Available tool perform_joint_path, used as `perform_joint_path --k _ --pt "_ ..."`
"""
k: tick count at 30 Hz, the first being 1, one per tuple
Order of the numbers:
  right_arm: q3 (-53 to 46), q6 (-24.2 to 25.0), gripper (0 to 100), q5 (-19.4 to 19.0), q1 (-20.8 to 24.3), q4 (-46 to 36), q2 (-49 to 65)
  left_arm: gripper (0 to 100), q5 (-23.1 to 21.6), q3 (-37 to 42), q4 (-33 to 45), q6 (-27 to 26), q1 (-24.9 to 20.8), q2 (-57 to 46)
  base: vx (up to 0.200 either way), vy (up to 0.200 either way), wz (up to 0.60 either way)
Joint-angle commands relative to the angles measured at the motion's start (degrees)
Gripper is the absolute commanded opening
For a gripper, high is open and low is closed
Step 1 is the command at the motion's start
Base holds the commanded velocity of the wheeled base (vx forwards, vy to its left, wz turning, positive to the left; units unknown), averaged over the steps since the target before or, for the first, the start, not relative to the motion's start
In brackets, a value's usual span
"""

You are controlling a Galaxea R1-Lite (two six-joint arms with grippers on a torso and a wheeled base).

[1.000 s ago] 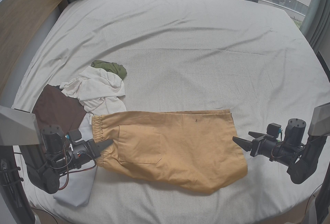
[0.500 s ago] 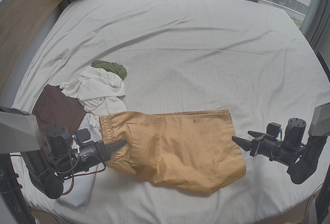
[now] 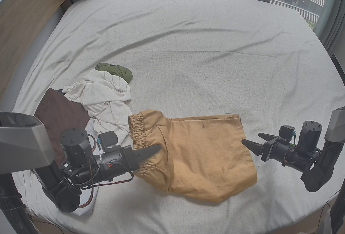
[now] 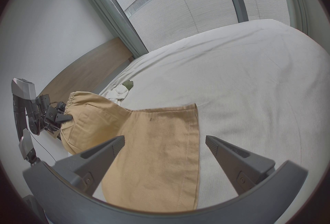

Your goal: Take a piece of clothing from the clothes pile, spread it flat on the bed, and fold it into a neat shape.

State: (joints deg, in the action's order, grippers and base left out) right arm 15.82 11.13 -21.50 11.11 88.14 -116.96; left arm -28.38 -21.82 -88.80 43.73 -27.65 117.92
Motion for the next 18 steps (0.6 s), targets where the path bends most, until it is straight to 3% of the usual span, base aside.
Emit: perform_joint_path --k 1,4,18 --pt "0.3 0.3 100 0.0 0.4 0.0 3.2 0 0.1 -2.3 -0.1 0.1 -2.4 1.1 0.000 0.000 0.00" --pt "0.4 0.3 100 -0.1 0.3 -0.1 5.2 0 0.1 -5.1 -0.1 0.2 -5.0 2.9 0.000 0.000 0.00" --pt "2.5 2.2 100 -0.1 -0.6 -0.1 8.4 0 1.7 -11.7 0.3 0.1 -8.4 8.0 0.000 0.000 0.00"
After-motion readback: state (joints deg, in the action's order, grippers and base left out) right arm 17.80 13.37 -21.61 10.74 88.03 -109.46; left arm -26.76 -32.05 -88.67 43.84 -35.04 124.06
